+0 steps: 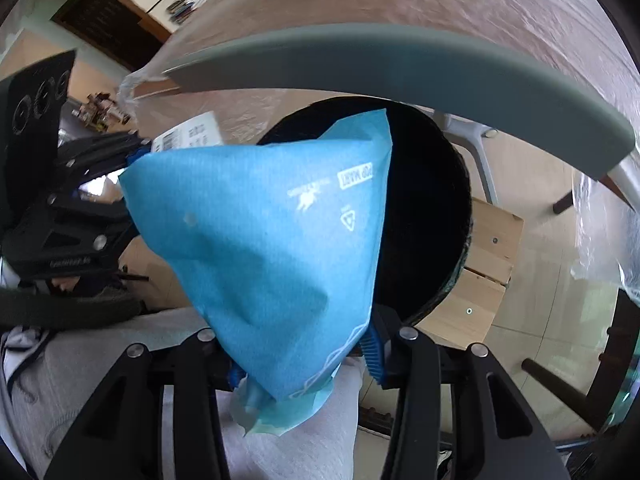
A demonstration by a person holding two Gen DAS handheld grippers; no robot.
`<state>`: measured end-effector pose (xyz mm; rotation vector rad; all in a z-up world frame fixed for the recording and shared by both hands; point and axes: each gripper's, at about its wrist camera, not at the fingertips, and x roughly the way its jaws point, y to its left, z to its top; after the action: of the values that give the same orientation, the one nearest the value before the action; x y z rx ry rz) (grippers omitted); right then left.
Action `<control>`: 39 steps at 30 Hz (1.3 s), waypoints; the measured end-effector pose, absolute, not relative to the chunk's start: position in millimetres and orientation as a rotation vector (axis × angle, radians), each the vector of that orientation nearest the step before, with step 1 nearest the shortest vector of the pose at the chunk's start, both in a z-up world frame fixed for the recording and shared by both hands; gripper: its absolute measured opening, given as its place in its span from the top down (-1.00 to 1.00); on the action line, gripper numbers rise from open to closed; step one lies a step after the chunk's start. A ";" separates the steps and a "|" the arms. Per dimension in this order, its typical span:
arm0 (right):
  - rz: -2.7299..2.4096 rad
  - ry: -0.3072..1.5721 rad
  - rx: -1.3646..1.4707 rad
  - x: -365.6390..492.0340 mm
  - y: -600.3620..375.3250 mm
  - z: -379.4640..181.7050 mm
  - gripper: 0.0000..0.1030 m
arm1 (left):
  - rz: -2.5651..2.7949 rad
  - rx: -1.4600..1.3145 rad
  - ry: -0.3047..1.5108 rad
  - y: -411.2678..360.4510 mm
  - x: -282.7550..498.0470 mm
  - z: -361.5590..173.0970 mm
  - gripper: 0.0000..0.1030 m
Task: Collect trash
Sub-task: 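Carry the white box and blue bag over the black bin with both grippers, then open both grippers to drop the box and bag into the bin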
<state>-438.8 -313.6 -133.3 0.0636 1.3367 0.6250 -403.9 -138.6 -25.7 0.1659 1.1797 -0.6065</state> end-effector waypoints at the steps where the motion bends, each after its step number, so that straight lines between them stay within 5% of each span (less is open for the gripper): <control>1: 0.612 1.337 0.079 -436.0 -313.8 -136.5 0.14 | -0.600 0.166 1.182 -139.7 -402.8 -27.3 0.07; 34: 0.471 1.386 0.067 -410.7 -300.6 -164.4 0.11 | -0.570 0.193 1.196 -154.9 -385.2 -55.7 0.06; 36: 0.468 1.376 0.054 -411.8 -300.4 -162.6 -0.04 | -0.578 0.195 1.183 -157.7 -386.3 -51.7 0.04; 39: 0.444 1.338 0.049 -415.1 -305.3 -154.4 -0.52 | -0.563 0.201 1.135 -156.3 -386.8 -43.5 -0.48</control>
<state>-415.1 -305.3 -154.4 0.0495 1.3377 0.4437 -386.8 -156.3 -43.5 0.2010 1.1354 -0.5625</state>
